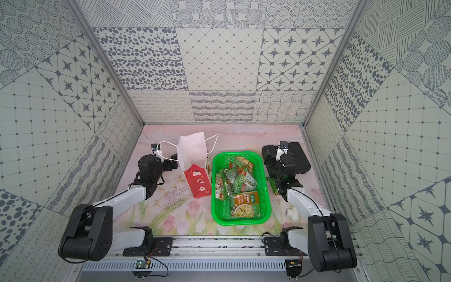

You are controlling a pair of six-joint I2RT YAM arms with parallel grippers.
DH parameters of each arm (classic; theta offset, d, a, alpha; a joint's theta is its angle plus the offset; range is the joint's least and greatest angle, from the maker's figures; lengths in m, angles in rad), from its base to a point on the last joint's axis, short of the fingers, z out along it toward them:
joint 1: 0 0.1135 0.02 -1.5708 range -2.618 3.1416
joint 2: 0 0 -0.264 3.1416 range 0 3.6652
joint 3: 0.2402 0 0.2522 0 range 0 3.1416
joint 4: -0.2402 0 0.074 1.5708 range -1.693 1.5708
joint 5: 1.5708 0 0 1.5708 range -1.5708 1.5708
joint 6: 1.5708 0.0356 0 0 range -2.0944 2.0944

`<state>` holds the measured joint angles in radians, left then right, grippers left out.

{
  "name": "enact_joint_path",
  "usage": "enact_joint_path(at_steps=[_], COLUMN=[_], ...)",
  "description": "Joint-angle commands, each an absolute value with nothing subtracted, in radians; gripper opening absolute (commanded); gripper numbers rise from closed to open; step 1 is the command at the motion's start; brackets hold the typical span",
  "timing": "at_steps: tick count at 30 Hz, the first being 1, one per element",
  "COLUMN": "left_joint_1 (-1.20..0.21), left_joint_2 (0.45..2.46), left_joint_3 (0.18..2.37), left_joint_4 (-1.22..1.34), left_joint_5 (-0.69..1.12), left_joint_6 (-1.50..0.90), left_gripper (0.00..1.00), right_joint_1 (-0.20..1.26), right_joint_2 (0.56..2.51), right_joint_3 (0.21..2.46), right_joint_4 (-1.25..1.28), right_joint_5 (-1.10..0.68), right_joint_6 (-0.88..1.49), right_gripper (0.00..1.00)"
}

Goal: Place the condiment packets inside the bag
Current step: Pick up the condiment packet from the storage box.

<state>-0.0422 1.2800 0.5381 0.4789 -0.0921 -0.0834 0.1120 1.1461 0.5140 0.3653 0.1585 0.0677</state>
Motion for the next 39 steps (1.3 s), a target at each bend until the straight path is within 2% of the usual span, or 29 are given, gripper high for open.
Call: enact_joint_path(at_steps=[1,9,15,19,24,31,35,39], left_joint_1=[-0.056,-0.056,-0.054,-0.055,-0.054,-0.054,-0.054,-0.055], left_joint_2=[1.147,0.895,0.752,0.621,0.503,0.527,0.601,0.738], left_joint_3=[0.568,0.647,0.759,0.762,0.805,0.974,1.075,1.184], left_joint_4=[0.209,-0.206,-0.518,-0.553,-0.653,-0.716,-0.753,-0.805], left_joint_5=[-0.146,-0.243,-0.152,-0.011,0.015,0.148,0.186,0.270], left_joint_6=[-0.195,-0.557,-0.666,-0.676,-0.815,-0.741,-0.679,-0.624], left_gripper=[0.99,0.99,1.00,1.00,0.99,0.99,1.00,1.00], right_joint_1=[0.118,0.115,0.103,0.097,0.097,0.105,0.153,0.279], right_joint_2=[1.002,0.623,0.474,0.406,0.439,0.574,0.661,0.768], right_joint_3=[0.526,0.574,0.590,0.560,0.577,0.596,0.618,0.671], right_joint_4=[0.172,-0.153,-0.360,-0.378,-0.394,-0.384,-0.375,-0.383], right_joint_5=[0.144,0.056,0.055,-0.042,-0.147,-0.324,-0.308,-0.165], right_joint_6=[0.174,0.359,0.442,0.507,0.540,0.497,0.480,0.436], right_gripper=[0.97,0.97,0.97,0.97,0.97,0.97,0.91,0.89])
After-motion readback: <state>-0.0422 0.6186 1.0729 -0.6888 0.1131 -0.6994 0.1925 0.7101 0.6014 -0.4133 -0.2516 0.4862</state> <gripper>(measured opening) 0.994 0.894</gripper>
